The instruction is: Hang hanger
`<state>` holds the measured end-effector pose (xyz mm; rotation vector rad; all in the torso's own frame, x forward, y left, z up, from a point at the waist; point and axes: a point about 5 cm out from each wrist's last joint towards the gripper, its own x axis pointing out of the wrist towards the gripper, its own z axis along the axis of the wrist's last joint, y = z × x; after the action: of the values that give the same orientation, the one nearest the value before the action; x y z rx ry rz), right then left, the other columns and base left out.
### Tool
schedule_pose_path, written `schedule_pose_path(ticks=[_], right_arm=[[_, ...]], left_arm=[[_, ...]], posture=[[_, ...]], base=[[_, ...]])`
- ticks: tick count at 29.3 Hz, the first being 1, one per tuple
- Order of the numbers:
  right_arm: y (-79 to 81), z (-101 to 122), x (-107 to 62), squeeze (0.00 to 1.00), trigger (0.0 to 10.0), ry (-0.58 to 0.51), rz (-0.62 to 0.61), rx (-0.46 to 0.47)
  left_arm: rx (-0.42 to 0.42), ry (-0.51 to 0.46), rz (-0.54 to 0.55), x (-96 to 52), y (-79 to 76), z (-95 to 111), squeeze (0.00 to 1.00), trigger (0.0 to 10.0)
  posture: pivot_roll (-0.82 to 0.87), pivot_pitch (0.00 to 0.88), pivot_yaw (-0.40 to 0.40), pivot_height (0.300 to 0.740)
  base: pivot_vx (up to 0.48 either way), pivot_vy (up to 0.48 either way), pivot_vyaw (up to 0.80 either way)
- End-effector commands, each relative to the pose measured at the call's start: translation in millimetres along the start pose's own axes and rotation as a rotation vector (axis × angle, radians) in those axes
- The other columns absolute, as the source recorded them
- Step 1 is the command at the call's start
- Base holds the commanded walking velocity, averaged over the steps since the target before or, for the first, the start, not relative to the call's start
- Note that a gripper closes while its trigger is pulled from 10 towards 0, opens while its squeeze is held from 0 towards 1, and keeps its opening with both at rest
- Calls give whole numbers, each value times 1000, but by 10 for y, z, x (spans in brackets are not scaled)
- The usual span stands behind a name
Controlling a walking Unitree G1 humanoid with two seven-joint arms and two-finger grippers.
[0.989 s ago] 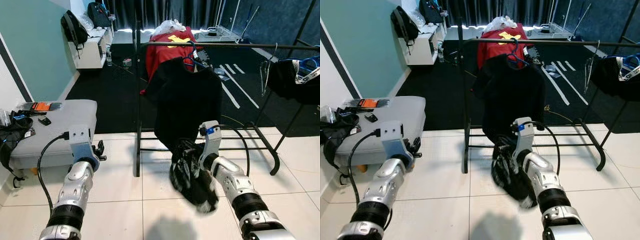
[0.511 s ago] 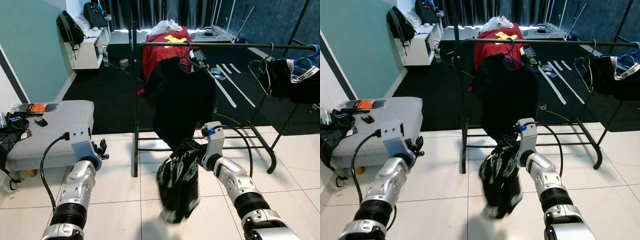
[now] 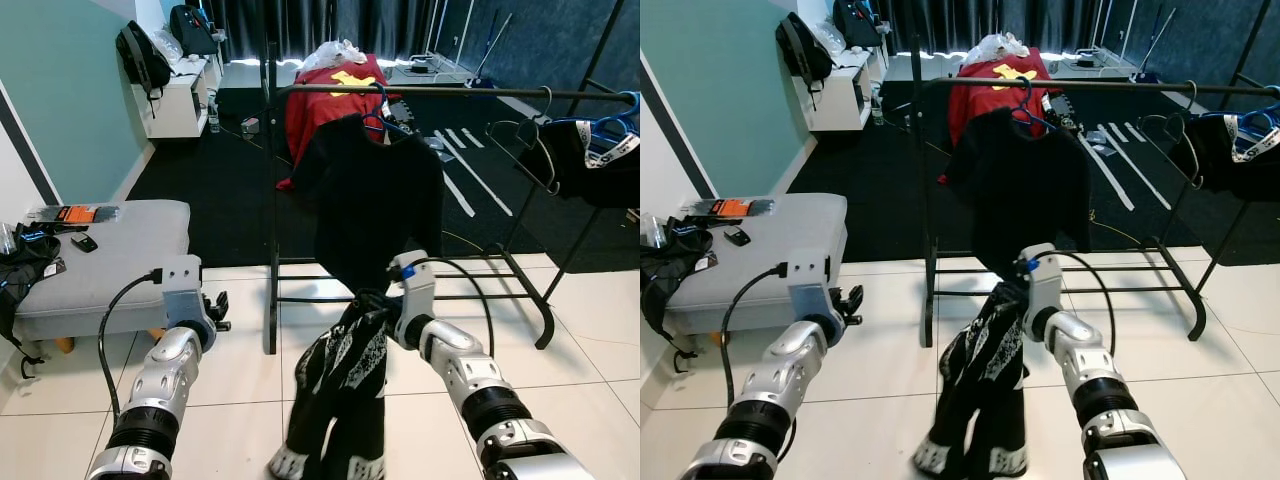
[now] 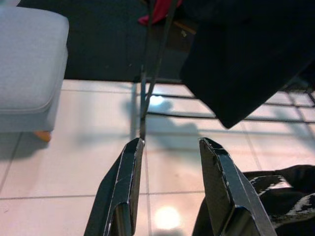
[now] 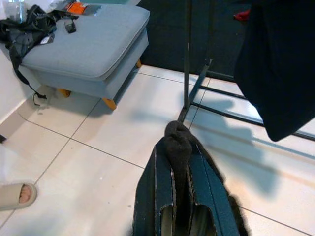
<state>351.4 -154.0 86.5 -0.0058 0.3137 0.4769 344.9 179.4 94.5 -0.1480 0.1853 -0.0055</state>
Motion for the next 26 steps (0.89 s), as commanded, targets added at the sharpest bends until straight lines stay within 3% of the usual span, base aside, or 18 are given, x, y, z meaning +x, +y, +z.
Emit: schedule_pose_path(ticks=[1, 6, 9, 11, 16, 19, 21, 23, 25, 26], right_arm=[[4, 157, 36, 0, 0, -52, 17, -16], [-55, 340, 39, 0, 0, -101, 19, -13], [-158, 434, 1, 0, 0, -72, 29, -88], [-191, 469, -20, 0, 0, -67, 36, -102], [-243, 586, -64, 0, 0, -93, 50, -89], [-280, 776, -160, 0, 0, -187, 131, -91], [-231, 909, -202, 0, 0, -268, 247, -48], [-212, 937, -213, 0, 0, -288, 285, -37], [-128, 1056, -278, 0, 0, -281, 460, -145], [-128, 1056, -278, 0, 0, -281, 460, -145]], left_arm=[[-16, -15, -28, 17, -24, 67, 0, 10000], [-9, -32, -89, 10, -50, 116, 0, 10000], [-41, -101, -158, -5, -100, 233, 0, 10000], [-19, -130, -177, -11, -106, 261, 0, 10000], [-41, -169, -222, -18, -117, 321, 0, 10000], [-69, -154, -374, -69, -239, 349, 0, 10000], [-62, -133, -491, -111, -323, 349, 0, 10000], [-59, -127, -518, -123, -340, 345, 0, 10000], [-52, -128, -650, -190, -417, 391, 0, 10000], [-52, -128, -650, -190, -417, 391, 0, 10000]], posture=[[17, 0, 2, 740], [10, 0, 12, 740], [-36, 0, 4, 740], [-50, 0, 7, 740], [-67, 0, 22, 740], [-51, 0, 52, 740], [-39, 9, 62, 740], [-39, 9, 62, 740], [-48, 18, 56, 740], [-48, 18, 56, 740]], base=[[0, 0, 0], [0, 0, 0], [0, 0, 0], [0, 0, 0], [0, 0, 0], [0, 0, 0], [0, 0, 0], [0, 0, 0], [0, 0, 0], [0, 0, 0]])
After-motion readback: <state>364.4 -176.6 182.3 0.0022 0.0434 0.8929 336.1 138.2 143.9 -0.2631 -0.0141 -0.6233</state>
